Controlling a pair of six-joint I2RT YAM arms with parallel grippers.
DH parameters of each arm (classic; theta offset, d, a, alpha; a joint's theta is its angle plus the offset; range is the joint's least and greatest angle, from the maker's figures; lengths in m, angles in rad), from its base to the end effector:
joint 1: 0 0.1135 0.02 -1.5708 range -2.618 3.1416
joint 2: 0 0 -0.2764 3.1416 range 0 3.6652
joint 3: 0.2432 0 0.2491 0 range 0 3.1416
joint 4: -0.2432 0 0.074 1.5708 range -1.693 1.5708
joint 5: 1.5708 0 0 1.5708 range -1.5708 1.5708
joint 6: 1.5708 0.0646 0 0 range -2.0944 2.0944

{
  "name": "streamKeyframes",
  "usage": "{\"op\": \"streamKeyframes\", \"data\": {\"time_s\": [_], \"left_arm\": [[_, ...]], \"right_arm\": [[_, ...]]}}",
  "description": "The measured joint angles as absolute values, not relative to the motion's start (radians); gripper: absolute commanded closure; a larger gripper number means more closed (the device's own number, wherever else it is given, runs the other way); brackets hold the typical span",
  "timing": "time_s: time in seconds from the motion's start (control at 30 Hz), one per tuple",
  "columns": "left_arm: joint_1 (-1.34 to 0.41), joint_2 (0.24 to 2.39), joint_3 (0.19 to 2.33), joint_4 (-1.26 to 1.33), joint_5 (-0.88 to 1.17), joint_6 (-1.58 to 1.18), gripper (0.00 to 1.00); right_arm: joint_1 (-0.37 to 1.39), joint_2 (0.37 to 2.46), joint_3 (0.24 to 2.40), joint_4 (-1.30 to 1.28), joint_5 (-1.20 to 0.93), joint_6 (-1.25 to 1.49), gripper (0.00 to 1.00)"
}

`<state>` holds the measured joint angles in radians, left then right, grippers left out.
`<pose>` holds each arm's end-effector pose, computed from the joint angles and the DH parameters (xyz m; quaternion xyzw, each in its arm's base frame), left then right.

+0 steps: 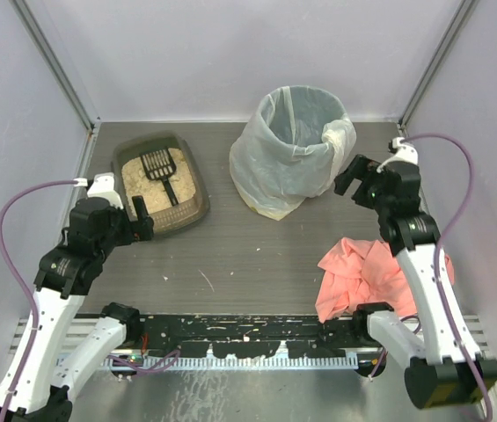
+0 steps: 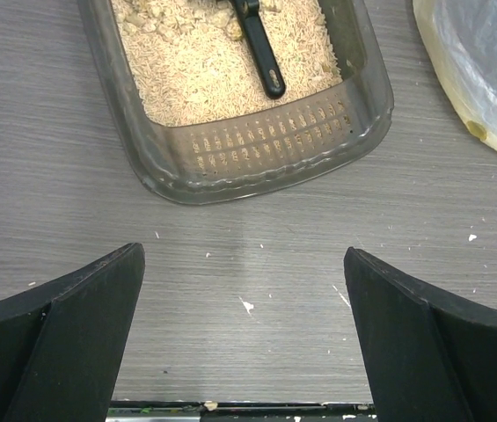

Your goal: Clean the litter box

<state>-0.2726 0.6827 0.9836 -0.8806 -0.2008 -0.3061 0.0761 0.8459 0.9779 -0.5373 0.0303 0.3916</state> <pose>0.1321 -0.0235 0.3416 -0.0623 0.8744 -0.0505 0.4786 0.1954 0.0129 0.3571 0.1394 0.8232 0.1152 0.5382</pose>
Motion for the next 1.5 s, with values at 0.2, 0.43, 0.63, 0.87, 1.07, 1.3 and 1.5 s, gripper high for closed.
{"op": "streamKeyframes", "data": {"time_s": [0.2,0.43,0.63,0.87,1.07,1.3,1.5], "left_arm": [[-0.273,0.72,0.964,-0.849,-0.21,-0.306,0.02],[-0.273,0.733,0.963,-0.842,-0.233,-0.302,0.02],[-0.273,0.733,0.955,-0.842,-0.233,-0.302,0.02],[-0.273,0.734,0.951,-0.842,-0.232,-0.302,0.02],[-0.273,0.744,0.951,-0.842,-0.232,-0.302,0.02],[-0.273,0.757,0.951,-0.842,-0.232,-0.302,0.02],[-0.273,0.774,0.951,-0.842,-0.231,-0.302,0.02]], "right_arm": [[0.076,1.09,1.048,-0.478,0.0,0.419,0.02],[0.076,1.248,1.232,-0.403,-0.024,0.463,0.08],[0.076,1.271,1.317,-0.364,-0.015,0.494,0.1],[0.076,1.437,1.503,-0.401,0.063,0.48,0.16],[0.076,1.584,1.586,-0.487,0.089,0.445,0.27],[0.083,1.68,1.678,-0.564,0.082,0.404,0.59],[0.086,1.733,1.76,-0.62,0.067,0.368,0.74]]}}
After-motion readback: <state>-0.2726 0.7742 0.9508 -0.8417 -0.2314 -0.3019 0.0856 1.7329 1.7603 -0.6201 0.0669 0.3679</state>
